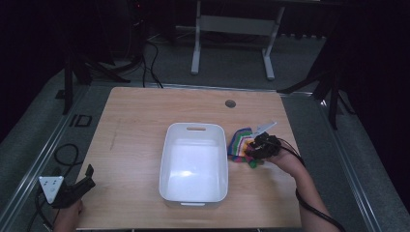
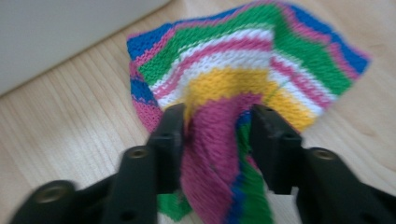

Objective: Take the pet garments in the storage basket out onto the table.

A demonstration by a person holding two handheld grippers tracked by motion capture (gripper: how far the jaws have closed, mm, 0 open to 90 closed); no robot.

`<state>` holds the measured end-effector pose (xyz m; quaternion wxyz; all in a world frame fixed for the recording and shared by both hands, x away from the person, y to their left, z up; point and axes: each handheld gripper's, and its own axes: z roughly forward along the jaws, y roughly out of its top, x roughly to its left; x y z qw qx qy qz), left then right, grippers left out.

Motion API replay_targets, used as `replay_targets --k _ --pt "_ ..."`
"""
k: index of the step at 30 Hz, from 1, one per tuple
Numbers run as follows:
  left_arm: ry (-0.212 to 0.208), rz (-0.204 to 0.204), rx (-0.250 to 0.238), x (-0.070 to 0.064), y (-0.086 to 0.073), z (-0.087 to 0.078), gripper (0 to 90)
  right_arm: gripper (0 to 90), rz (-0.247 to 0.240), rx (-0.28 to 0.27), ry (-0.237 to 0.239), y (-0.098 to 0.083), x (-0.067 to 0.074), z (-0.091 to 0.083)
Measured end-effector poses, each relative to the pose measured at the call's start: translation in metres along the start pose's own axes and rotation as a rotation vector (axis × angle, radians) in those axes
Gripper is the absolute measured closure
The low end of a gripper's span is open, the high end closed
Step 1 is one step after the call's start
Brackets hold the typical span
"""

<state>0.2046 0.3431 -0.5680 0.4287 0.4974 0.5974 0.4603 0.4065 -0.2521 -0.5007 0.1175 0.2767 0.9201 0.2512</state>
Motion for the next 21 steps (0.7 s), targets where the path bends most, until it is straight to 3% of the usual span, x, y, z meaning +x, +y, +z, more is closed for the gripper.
replay_targets --k 5,9,10,11,14,21 --pt "0.0 0.0 0.0 0.0 0.0 0.0 0.9 36.5 0.038 -0.044 -0.042 -0.01 -0.006 -0.019" --pt "0.001 0.0 -0.001 0.0 0.0 0.0 0.9 27.3 0.115 -0.09 -0.069 -0.025 -0.014 -0.032" --pt "0.001 0.0 -0.001 0.0 0.0 0.0 0.9 27.3 0.115 -0.09 -0.069 -0.025 -0.014 -0.032" --pt "0.001 0.0 0.0 0.0 0.0 0.0 1.0 21.7 0.146 -0.115 -0.079 -0.035 -0.017 -0.037" --pt "0.002 0.001 0.001 0.0 0.0 0.0 0.9 20.5 0.209 -0.172 -0.072 -0.051 -0.021 -0.043" --pt "0.003 0.001 0.001 0.0 0.0 0.0 0.9 15.4 0.313 -0.228 -0.182 -0.085 -0.02 -0.051"
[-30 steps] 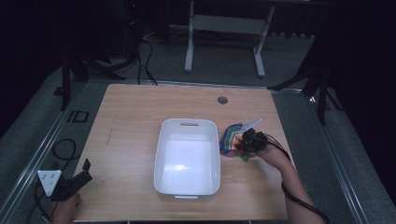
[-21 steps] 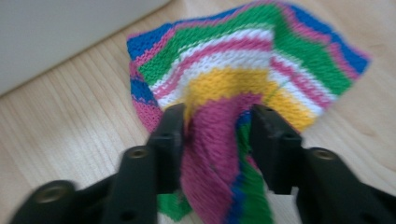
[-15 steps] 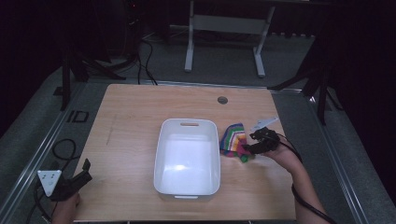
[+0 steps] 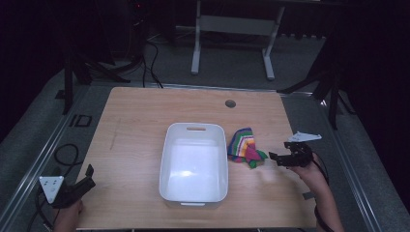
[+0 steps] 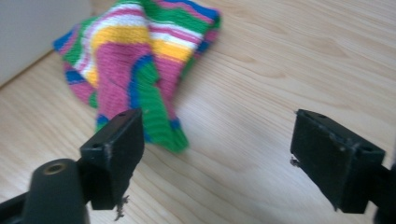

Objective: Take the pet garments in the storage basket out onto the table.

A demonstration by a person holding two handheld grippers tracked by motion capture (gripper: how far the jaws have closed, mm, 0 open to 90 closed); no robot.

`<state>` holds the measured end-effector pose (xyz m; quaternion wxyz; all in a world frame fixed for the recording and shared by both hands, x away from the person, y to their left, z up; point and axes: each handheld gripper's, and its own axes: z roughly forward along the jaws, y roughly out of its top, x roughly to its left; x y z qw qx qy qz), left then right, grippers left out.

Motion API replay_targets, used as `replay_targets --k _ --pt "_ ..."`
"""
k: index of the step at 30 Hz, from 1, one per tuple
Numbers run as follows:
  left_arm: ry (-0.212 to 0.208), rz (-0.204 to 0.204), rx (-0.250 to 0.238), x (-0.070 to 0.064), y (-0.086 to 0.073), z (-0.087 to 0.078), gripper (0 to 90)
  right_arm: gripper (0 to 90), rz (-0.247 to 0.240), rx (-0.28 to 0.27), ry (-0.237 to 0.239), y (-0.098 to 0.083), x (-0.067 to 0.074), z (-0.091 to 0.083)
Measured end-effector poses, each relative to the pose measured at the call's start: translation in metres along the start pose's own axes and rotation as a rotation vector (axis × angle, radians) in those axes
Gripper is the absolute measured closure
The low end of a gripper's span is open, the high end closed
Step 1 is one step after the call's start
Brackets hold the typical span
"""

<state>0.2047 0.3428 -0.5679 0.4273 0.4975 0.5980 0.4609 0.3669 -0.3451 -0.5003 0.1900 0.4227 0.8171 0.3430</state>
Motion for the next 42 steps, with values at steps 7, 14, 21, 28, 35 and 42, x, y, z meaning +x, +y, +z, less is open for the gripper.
replay_targets --k 7,14,21,28,35,42 --pt "-0.001 -0.001 0.0 0.0 0.0 0.0 0.9 10.4 0.074 -0.048 -0.036 -0.027 -0.008 -0.008" --pt "-0.002 -0.002 -0.001 0.0 0.0 0.0 0.9 10.5 0.181 -0.167 -0.162 -0.053 -0.006 -0.017" --pt "-0.002 -0.002 -0.002 0.0 0.0 0.0 0.9 10.6 0.24 -0.208 -0.278 -0.075 -0.002 -0.024" --pt "-0.001 -0.001 -0.002 0.0 0.0 0.0 1.0 11.9 0.289 -0.272 -0.318 -0.098 0.002 -0.029" --pt "-0.001 0.001 -0.003 0.0 0.0 0.0 0.9 12.0 0.317 -0.326 -0.371 -0.107 0.006 -0.036" --pt "-0.002 0.002 -0.002 0.0 0.0 0.0 0.9 12.8 0.34 -0.344 -0.373 -0.112 0.005 -0.037"
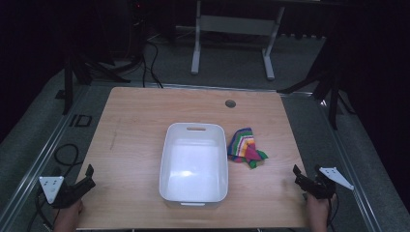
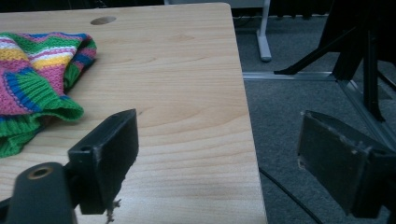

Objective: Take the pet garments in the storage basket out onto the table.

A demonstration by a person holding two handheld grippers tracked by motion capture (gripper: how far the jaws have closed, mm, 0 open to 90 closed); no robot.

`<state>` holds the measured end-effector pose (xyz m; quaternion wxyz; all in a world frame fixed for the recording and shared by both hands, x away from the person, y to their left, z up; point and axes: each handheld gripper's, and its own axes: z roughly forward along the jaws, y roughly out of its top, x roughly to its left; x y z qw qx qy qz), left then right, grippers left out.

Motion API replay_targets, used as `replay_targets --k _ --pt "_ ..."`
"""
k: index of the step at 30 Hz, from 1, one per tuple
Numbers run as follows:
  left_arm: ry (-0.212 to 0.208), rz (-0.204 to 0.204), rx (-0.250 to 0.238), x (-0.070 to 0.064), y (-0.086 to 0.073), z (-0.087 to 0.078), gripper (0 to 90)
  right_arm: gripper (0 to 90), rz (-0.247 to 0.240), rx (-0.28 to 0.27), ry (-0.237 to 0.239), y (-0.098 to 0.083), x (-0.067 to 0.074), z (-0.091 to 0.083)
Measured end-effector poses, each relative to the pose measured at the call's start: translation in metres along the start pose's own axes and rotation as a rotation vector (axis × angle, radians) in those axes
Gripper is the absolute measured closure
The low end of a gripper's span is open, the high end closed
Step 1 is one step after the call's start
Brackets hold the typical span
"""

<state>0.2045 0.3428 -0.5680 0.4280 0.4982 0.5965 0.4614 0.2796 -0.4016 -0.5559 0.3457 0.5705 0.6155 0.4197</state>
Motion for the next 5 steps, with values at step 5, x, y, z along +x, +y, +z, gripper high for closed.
replay_targets --k 5 --pt "-0.002 -0.001 0.0 0.0002 0.0 0.0001 0.9 13.1 -0.014 -0.003 -0.004 0.0 0.0014 0.0002"
